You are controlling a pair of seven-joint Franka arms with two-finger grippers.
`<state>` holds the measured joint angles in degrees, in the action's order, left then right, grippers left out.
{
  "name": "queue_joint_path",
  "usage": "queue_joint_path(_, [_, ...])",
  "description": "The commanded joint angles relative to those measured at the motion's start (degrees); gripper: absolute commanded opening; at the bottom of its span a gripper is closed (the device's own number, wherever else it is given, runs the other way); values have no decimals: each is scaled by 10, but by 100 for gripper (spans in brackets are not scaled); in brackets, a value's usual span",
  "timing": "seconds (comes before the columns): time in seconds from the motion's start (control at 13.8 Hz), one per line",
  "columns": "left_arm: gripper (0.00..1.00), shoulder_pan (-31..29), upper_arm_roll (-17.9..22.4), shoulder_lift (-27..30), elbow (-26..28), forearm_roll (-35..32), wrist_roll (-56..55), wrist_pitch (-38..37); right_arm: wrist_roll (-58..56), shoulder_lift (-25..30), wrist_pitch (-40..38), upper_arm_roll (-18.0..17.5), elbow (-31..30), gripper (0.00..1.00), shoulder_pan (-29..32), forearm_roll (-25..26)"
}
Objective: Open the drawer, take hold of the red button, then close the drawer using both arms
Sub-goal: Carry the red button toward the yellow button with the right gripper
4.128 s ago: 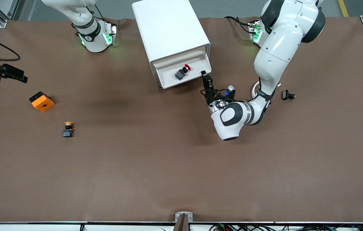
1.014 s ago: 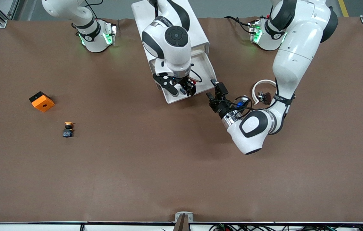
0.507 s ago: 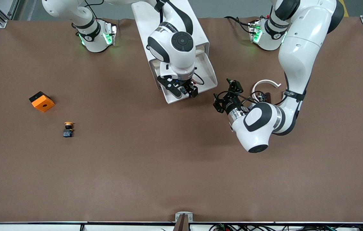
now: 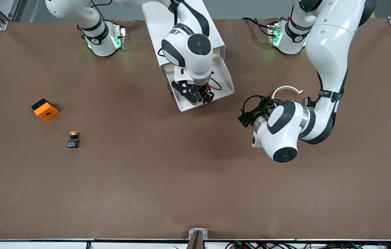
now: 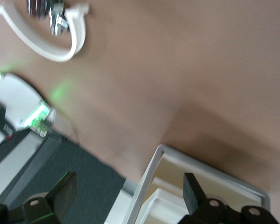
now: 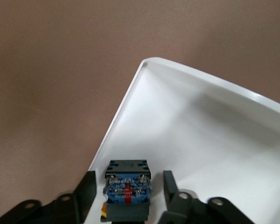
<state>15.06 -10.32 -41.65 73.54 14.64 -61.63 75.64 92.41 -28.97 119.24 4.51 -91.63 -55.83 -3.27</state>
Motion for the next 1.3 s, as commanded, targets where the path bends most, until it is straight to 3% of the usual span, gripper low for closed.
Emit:
queue_joint_path(0.0, [100, 35, -1, 34, 13, -83, 19, 66, 6, -6, -1, 6, 10, 0, -9, 1])
queue_joint_path(0.14, [100, 58, 0, 36, 13, -125, 19, 100, 5, -6, -2, 6, 13, 0, -9, 0])
queue_joint_path(0.51, [100, 63, 1, 36, 11, -133, 20, 168, -39, 19, -28, 6, 33, 0, 30, -25])
queue_joint_path(0.72, [100, 66, -1, 35, 13, -164, 42, 245, -142, 48, -101, 7, 54, 0, 77, -35])
queue_joint_path(0.94, [100, 66, -1, 41, 18, -167, 85, 277, -271, 87, -154, 10, 44, 0, 139, -35])
queue_joint_path(1.23, [100, 80, -4, 57, 44, -168, 82, 336, -487, 121, -154, 11, -20, 0, 244, -30])
